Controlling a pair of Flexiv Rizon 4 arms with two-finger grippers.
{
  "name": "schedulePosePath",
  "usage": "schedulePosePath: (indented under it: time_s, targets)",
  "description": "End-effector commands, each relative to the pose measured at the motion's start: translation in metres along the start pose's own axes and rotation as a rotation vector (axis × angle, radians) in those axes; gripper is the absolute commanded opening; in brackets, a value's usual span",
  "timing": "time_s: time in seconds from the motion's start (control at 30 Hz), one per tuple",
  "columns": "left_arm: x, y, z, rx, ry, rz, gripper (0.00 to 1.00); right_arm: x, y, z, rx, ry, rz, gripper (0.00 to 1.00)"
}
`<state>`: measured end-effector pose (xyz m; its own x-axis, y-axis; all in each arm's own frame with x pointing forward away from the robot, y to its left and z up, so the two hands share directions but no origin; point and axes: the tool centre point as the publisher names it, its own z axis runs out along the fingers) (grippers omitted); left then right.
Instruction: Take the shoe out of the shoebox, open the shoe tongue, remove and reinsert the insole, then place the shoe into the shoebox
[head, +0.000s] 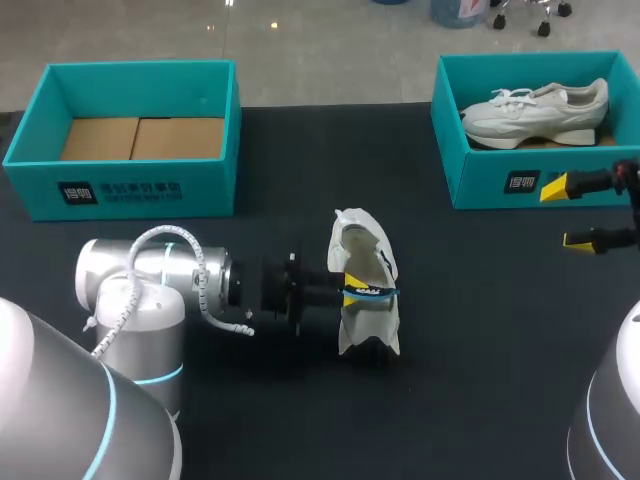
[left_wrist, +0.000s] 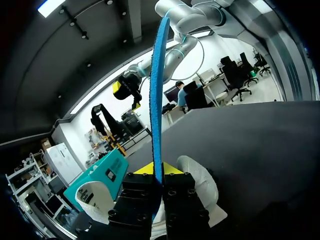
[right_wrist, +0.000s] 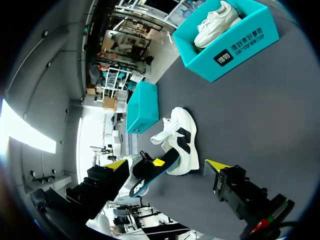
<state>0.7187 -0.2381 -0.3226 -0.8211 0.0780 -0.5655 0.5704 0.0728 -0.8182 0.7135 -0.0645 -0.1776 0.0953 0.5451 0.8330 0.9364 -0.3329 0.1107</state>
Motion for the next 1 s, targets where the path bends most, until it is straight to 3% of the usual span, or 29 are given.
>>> schedulePosePath:
  time_s: [0.03,0.3,0.83,0.87,0.9,1.0]
  targets:
    - [-0.006,0.008,0.006,0.002,0.001,0.001,0.0,0.0,-0.001,-0.001,-0.001,-0.003,0.002,1.0]
    - [-0.015,0.021,0.008,-0.02,-0.013,0.008,0.0,0.0,-0.001,-0.001,-0.001,-0.003,0.002,1.0]
    - [-0.008,0.037,0.008,-0.075,-0.003,0.001,0.0,0.0,-0.001,-0.001,-0.001,-0.003,0.002,1.0]
    - [-0.009,0.033,0.008,-0.074,-0.003,0.004,0.26,0.0,-0.001,-0.001,-0.001,-0.003,0.002,1.0]
    - [-0.009,0.031,0.008,-0.074,-0.004,0.009,0.39,0.0,-0.001,-0.001,-0.001,-0.003,0.002,1.0]
    - [-0.008,0.019,0.006,-0.067,-0.008,0.031,0.42,0.0,-0.001,-0.001,-0.001,-0.003,0.002,1.0]
